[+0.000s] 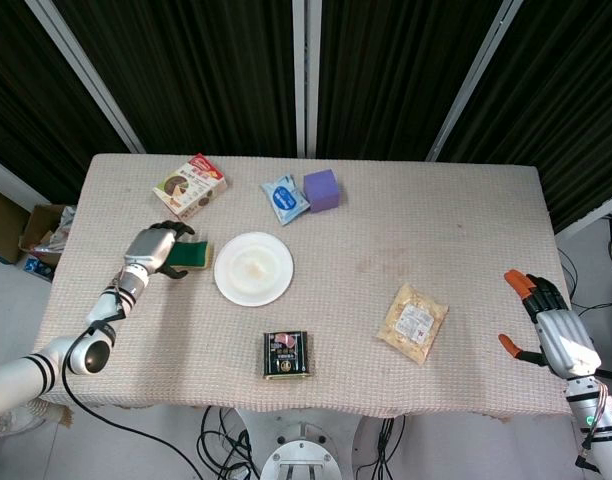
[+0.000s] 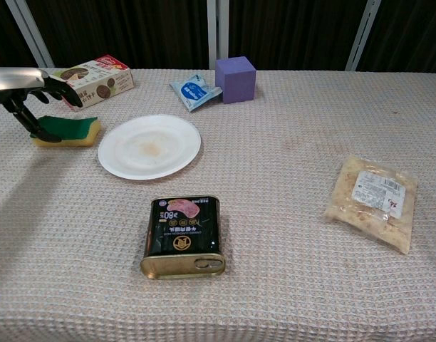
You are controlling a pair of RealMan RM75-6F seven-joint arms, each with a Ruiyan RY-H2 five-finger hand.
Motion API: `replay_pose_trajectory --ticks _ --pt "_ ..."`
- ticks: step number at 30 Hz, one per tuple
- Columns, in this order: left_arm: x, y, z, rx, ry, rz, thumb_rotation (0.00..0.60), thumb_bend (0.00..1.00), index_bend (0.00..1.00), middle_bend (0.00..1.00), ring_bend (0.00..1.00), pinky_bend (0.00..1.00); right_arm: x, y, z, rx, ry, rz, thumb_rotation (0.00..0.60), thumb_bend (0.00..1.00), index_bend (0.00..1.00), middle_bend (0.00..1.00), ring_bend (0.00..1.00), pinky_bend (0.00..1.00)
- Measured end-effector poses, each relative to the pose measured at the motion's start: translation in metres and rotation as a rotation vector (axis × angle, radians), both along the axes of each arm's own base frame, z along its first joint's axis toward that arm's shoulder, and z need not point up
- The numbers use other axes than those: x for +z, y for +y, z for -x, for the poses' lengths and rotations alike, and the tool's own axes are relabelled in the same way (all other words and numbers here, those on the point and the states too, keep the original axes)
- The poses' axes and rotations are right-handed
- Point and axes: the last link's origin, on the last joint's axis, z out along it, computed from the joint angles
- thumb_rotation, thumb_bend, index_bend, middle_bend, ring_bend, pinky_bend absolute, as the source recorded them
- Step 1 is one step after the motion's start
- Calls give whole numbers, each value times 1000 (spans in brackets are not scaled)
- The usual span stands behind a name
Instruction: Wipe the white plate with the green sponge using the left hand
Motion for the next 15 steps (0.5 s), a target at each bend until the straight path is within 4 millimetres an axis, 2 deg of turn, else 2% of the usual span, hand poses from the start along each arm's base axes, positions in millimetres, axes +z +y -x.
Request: replay_pose_trajectory --ticks 10,15 --pt "-11 4 4 11 27 -23 600 193 303 222 196 203 1 3 0 -1 0 4 600 194 48 75 0 0" --pt "-15 3 7 22 27 -25 600 204 329 239 197 208 1 5 2 -5 -2 8 600 194 48 75 0 0"
